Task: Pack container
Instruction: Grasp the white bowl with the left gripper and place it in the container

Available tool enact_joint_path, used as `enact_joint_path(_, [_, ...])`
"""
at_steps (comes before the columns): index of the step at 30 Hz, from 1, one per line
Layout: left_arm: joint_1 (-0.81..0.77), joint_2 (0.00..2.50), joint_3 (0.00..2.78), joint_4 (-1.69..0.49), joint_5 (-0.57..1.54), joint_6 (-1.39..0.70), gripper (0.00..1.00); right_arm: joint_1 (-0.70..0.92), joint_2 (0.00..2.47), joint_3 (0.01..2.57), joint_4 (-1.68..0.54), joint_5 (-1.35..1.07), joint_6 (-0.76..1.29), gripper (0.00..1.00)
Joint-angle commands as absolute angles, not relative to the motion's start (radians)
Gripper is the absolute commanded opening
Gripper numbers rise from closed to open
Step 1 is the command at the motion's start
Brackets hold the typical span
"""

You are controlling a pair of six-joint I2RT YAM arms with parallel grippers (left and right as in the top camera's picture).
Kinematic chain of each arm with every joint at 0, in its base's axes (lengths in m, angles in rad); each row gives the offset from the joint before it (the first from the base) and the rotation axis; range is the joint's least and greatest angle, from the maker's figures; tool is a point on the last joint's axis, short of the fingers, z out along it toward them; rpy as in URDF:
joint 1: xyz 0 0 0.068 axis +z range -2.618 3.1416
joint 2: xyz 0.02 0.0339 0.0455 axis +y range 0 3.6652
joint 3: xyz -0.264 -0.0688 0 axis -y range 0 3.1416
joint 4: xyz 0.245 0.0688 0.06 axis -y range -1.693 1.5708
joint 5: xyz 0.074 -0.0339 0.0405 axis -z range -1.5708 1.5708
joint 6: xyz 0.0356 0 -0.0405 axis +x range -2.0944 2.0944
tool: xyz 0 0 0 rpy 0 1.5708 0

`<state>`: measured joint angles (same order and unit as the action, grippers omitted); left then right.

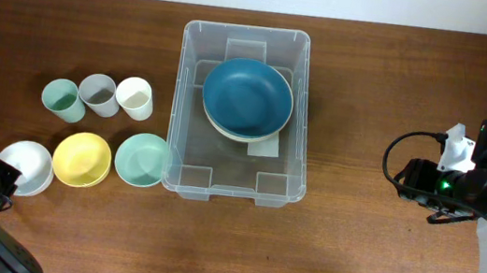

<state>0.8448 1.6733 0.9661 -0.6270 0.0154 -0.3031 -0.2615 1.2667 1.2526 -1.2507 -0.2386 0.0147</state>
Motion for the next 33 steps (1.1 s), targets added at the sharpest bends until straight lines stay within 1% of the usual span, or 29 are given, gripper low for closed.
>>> enact_joint_path(1, [0.844, 1.611, 1.021, -0.684, 0.027, -0.298, 0.01, -0.253, 1.258, 1.245, -1.248, -0.258, 0.003, 0.59])
enact_joint_path(4, [0.844, 1.510, 1.079, -0.741, 0.038, -0.298, 0.00, -0.253, 1.258, 1.245, -1.243, -0.258, 0.003, 0.59])
enact_joint_path(9, [0.830, 1.303, 1.140, -0.765, 0.069, -0.298, 0.00, -0.253, 1.258, 1.245, -1.240, -0.258, 0.003, 0.59])
enact_joint_path(13, [0.713, 1.179, 1.172, -0.767, 0.205, -0.286, 0.00, -0.253, 1.258, 1.245, -1.240, -0.258, 0.003, 0.60])
enact_joint_path(14, [0.633, 1.158, 1.188, -0.775, 0.242, -0.271, 0.01, -0.253, 1.258, 1.245, -1.240, -0.258, 0.003, 0.59])
enact_joint_path(17, [0.456, 1.158, 1.235, -0.802, 0.263, -0.224, 0.00, -0.253, 1.258, 1.245, -1.241, -0.258, 0.003, 0.59])
enact_joint_path(18, [0.302, 1.176, 1.280, -0.823, 0.246, -0.187, 0.00, -0.253, 1.258, 1.245, -1.241, -0.258, 0.003, 0.60])
enact_joint_path(22, [0.044, 1.245, 1.392, -0.885, 0.184, -0.110, 0.00, -0.253, 1.258, 1.245, -1.241, -0.258, 0.003, 0.59])
enact_joint_path(23, [-0.033, 1.279, 1.434, -0.914, 0.175, -0.081, 0.00, -0.253, 1.258, 1.245, -1.241, -0.258, 0.003, 0.59])
enact_joint_path(26, [-0.200, 1.391, 1.530, -0.997, 0.175, 0.022, 0.00, -0.253, 1.258, 1.245, -1.241, -0.258, 0.003, 0.59])
enact_joint_path(29, [-0.290, 1.507, 1.566, -1.070, 0.176, 0.104, 0.00, -0.253, 1.258, 1.245, -1.241, -0.258, 0.003, 0.59])
enact_joint_path(33, [-0.334, 1.632, 1.566, -1.150, 0.176, 0.127, 0.00, -0.253, 1.258, 1.245, -1.241, -0.258, 0.003, 0.59])
